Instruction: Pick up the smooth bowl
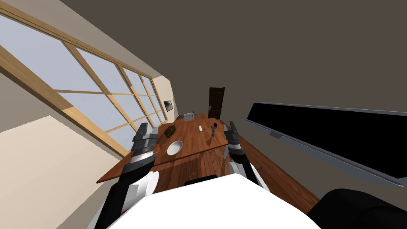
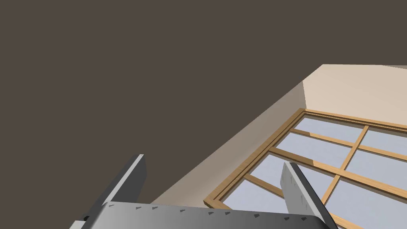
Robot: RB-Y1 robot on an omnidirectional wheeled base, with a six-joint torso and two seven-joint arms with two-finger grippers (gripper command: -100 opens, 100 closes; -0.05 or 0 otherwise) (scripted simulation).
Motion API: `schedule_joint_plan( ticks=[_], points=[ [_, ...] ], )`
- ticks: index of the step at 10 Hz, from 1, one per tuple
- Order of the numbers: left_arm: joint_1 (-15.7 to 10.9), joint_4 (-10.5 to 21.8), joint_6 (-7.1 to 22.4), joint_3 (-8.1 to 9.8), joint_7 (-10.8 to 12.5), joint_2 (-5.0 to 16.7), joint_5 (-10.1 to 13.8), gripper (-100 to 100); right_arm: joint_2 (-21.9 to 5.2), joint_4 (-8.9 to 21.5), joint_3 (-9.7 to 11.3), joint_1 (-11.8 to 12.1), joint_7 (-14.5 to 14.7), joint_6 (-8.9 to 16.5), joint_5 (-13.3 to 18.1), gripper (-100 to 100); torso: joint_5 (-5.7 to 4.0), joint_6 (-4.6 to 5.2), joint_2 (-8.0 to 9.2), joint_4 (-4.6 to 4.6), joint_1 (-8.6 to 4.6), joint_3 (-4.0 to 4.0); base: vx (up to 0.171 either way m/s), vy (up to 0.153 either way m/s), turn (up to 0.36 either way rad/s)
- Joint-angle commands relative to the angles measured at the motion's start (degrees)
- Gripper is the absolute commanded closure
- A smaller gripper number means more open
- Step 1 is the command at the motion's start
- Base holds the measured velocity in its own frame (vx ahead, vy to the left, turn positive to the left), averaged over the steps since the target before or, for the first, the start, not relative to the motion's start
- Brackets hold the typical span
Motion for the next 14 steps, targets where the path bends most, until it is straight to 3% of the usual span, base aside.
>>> schedule_joint_plan(
  ticks=[1, 7, 14],
  points=[
    [-0.1, 0.5, 0.7, 0.12, 0.3, 1.7, 0.1, -100, 0.0, 0.0, 0.0, 0.0, 0.0, 0.0, 0.0, 0, 0.00, 0.00, 0.00, 0.00, 0.00, 0.00, -0.002, -0.009, -0.001],
    [-0.9, 4.9, 7.6, 1.56, 3.2, 7.1, 1.3, -100, 0.0, 0.0, 0.0, 0.0, 0.0, 0.0, 0.0, 0, -0.04, 0.01, 0.03, 0.00, -0.20, 0.01, -0.009, -0.046, -0.002],
    [-1.7, 10.8, 17.4, 3.79, 7.5, 8.4, 2.9, -100, 0.0, 0.0, 0.0, 0.0, 0.0, 0.0, 0.0, 0, -0.06, 0.00, 0.06, 0.02, -0.25, 0.04, -0.017, -0.069, -0.003]
  ],
)
